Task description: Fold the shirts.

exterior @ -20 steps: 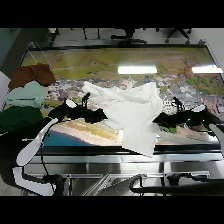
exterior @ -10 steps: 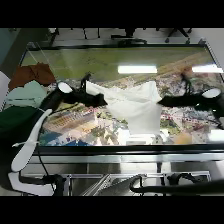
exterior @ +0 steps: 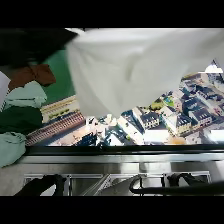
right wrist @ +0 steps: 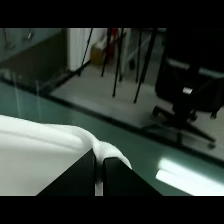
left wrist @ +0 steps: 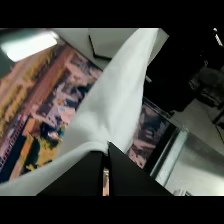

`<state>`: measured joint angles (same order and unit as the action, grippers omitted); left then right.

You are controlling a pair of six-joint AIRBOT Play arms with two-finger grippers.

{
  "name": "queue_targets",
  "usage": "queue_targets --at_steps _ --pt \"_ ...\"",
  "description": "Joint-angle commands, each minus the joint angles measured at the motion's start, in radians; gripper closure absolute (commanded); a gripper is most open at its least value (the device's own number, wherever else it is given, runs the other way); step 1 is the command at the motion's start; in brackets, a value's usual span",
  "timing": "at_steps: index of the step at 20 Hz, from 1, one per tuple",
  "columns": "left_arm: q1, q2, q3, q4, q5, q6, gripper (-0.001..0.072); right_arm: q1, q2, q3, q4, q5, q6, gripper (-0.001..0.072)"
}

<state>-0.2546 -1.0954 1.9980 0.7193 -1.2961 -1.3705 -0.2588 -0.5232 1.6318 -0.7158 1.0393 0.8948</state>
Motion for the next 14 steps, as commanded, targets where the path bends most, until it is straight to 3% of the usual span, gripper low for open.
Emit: queue_targets --at_steps 1,4,7,9,14 --pt "0.027 0.144 0.054 0.109 -0.003 -0.037 0.0692 -0.002 0.068 0.081 -0.040 -0.047 -0.009 0.0687" --pt "0.095 0.193 -0.110 0.121 0.019 -0.037 0.0692 -0.002 0.009 0.077 -0.035 -0.005 -0.009 0.0688" --pt "0.114 0.106 -0.241 0.117 0.025 -0.032 0.0691 0.000 -0.158 0.034 0.068 0.116 -0.039 0.0687" --pt "0.114 -0.010 -0.307 0.117 0.048 0.013 0.0692 0.001 -0.300 -0.029 0.135 0.140 -0.062 0.0688" --pt "0.114 -0.446 -0.313 0.117 0.071 0.072 0.0691 0.006 -0.687 -0.097 0.104 0.107 -0.061 0.0687"
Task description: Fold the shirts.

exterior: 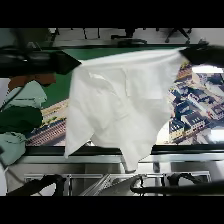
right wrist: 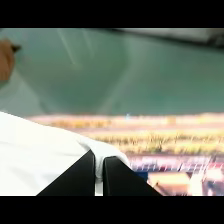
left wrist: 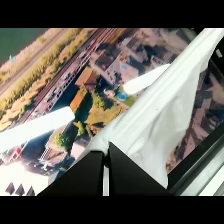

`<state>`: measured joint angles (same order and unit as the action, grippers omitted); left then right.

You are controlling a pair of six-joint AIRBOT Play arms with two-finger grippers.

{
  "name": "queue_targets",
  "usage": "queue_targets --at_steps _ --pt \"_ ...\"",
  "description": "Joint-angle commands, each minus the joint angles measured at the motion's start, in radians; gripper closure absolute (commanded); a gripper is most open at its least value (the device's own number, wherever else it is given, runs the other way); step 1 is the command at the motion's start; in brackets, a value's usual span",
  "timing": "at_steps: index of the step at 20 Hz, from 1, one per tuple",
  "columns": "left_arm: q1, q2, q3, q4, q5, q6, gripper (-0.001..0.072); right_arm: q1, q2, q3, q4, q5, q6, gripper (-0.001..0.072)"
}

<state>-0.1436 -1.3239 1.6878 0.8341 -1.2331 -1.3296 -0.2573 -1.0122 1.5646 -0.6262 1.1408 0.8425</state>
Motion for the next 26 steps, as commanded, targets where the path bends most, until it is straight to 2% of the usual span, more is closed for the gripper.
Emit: queue_targets --at_steps 1,3,4,5,6,7,8,12,14,16,19,20,21,22,26 --pt "0.003 -0.331 0.042 0.003 -0.007 0.031 0.0691 0.013 -0.283 -0.029 0.014 -0.013 -0.005 0.0687" --pt "0.015 -0.519 0.172 -0.020 -0.058 0.031 0.0687 0.034 -0.401 -0.029 0.016 -0.065 -0.005 0.0687" --pt "0.028 -0.591 0.241 -0.057 -0.084 0.031 0.0650 0.043 -0.444 -0.029 0.027 -0.089 -0.005 0.0687" --pt "0.047 -0.649 0.310 -0.109 -0.104 0.031 0.0297 0.045 -0.464 -0.028 0.030 -0.095 -0.005 0.0683" --pt "0.066 -0.684 0.362 -0.158 -0.112 0.029 0.0085 0.045 -0.470 -0.028 0.028 -0.093 -0.005 0.0603" --pt "0.090 -0.697 0.396 -0.195 -0.116 0.027 0.0107 0.041 -0.464 -0.028 0.029 -0.089 -0.004 0.0435" --pt "0.114 -0.688 0.407 -0.209 -0.126 0.027 0.0107 0.031 -0.446 -0.027 0.028 -0.071 0.001 0.0382" --pt "0.206 -0.520 0.281 -0.204 -0.178 0.048 0.0107 -0.042 -0.325 -0.027 0.023 0.027 0.047 0.0384" --pt "0.242 -0.417 0.198 -0.167 -0.243 0.049 0.0107 -0.091 -0.265 -0.031 -0.010 0.126 0.092 0.0384" --pt "0.270 -0.293 0.071 -0.050 -0.293 0.047 0.0107 -0.140 -0.198 -0.081 -0.080 0.211 0.135 0.0384" --pt "0.319 -0.093 -0.184 0.201 -0.273 0.047 0.0106 -0.220 -0.060 -0.278 -0.192 0.216 0.184 0.0383" --pt "0.342 -0.041 -0.271 0.268 -0.238 0.049 0.0106 -0.242 -0.018 -0.358 -0.209 0.183 0.192 0.0361" --pt "0.369 0.002 -0.360 0.329 -0.194 0.056 0.0105 -0.264 0.019 -0.445 -0.216 0.132 0.208 0.0203" --pt "0.394 0.030 -0.440 0.373 -0.151 0.058 0.0106 -0.277 0.040 -0.515 -0.215 0.098 0.211 0.0137" --pt "0.474 0.016 -0.644 0.403 -0.068 0.142 0.0105 -0.275 0.017 -0.670 -0.199 0.060 0.205 0.0137"
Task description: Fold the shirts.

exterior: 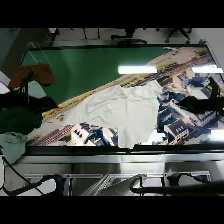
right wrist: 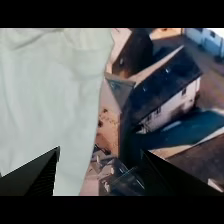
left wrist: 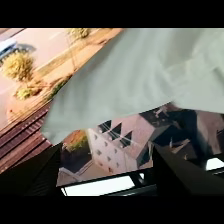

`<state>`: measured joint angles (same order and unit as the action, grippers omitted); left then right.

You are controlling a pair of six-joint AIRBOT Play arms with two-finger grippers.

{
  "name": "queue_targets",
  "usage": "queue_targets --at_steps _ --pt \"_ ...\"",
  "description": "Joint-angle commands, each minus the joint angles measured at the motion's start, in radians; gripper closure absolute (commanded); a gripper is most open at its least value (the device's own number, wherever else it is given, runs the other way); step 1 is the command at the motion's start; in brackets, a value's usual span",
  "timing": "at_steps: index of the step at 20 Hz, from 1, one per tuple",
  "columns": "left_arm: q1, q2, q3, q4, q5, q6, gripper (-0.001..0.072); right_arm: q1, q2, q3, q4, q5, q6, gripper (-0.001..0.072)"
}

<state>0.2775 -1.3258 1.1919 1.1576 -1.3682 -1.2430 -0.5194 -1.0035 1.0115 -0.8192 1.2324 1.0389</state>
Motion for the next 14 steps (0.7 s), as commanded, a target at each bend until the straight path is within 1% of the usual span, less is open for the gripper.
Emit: queue_targets --at_steps 1,4,6,11,13,14 --pt "0.061 -0.008 -0.170 0.079 0.074 0.077 0.0105 -0.006 -0.010 -0.134 -0.008 -0.032 0.008 0.0137" --pt "0.063 -0.120 -0.174 0.069 0.097 0.119 0.0105 0.042 -0.067 -0.147 -0.004 -0.038 0.005 0.0137" --pt "0.051 -0.200 -0.142 0.034 0.096 0.148 0.0105 0.097 -0.106 -0.147 0.000 -0.076 0.006 0.0136" --pt "-0.007 -0.353 -0.048 0.017 0.070 0.162 0.0107 0.238 -0.213 -0.146 0.081 -0.152 0.004 0.0137" --pt "-0.035 -0.381 -0.004 0.017 0.066 0.161 0.0108 0.280 -0.240 -0.146 0.126 -0.178 -0.026 0.0137" --pt "-0.050 -0.389 0.020 0.016 0.066 0.161 0.0135 0.298 -0.249 -0.146 0.136 -0.199 -0.034 0.0138"
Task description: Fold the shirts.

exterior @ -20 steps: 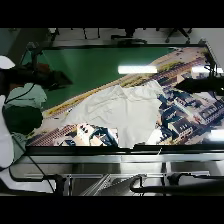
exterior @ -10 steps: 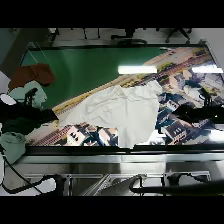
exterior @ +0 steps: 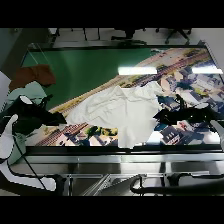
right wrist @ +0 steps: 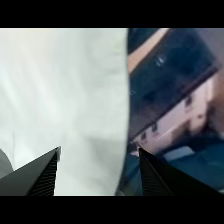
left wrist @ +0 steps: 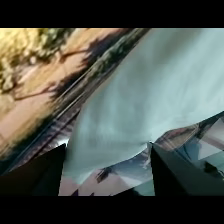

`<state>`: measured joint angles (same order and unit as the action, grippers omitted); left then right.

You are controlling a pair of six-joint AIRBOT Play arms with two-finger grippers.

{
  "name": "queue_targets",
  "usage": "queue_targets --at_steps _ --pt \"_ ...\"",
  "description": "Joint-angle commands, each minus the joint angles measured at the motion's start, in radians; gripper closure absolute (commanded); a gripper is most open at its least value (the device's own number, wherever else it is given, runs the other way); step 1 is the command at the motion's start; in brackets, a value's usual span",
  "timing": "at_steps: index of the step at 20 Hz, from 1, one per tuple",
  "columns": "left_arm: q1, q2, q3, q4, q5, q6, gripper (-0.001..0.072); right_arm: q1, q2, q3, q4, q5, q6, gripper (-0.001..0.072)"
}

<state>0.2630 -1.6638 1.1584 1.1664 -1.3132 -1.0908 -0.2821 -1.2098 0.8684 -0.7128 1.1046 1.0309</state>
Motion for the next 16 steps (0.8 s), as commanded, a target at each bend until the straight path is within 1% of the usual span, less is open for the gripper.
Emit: queue_targets --at_steps 1,2,3,4,5,6,7,8,9,12,14,16 --pt "-0.050 -0.057 0.081 0.008 0.011 0.009 0.0402 0.075 -0.050 -0.003 0.043 -0.094 -0.039 0.0138" --pt "-0.060 -0.059 0.105 0.008 0.011 0.009 0.0638 0.084 -0.054 -0.003 0.057 -0.114 -0.040 0.0138" --pt "-0.067 -0.059 0.125 0.008 0.010 0.009 0.0691 0.085 -0.056 -0.003 0.069 -0.118 -0.040 0.0140" --pt "-0.067 -0.059 0.142 0.008 -0.003 0.009 0.0691 0.084 -0.055 -0.002 0.080 -0.108 -0.040 0.0143" --pt "-0.067 -0.059 0.157 0.008 -0.026 0.009 0.0691 0.084 -0.055 -0.001 0.088 -0.088 -0.046 0.0235" --pt "-0.067 -0.059 0.168 0.008 -0.047 0.009 0.0691 0.084 -0.051 -0.001 0.099 -0.054 -0.079 0.0508" --pt "-0.063 -0.059 0.181 0.007 -0.071 0.008 0.0692 0.084 -0.049 -0.001 0.114 -0.029 -0.094 0.0670" --pt "-0.057 -0.059 0.193 -0.001 -0.098 0.007 0.0692 0.084 -0.043 -0.001 0.125 -0.017 -0.093 0.0687" --pt "-0.054 -0.058 0.208 -0.037 -0.133 0.006 0.0692 0.083 -0.029 0.002 0.125 -0.010 -0.099 0.0687" --pt "-0.024 -0.007 0.233 -0.190 -0.208 0.009 0.0692 0.060 0.071 0.068 0.126 0.043 -0.108 0.0687" --pt "0.005 0.086 0.233 -0.335 -0.219 0.016 0.0692 0.018 0.179 0.170 0.162 0.078 -0.108 0.0688" --pt "0.050 0.211 0.233 -0.558 -0.241 0.028 0.0692 -0.045 0.294 0.309 0.202 0.097 -0.108 0.0688"
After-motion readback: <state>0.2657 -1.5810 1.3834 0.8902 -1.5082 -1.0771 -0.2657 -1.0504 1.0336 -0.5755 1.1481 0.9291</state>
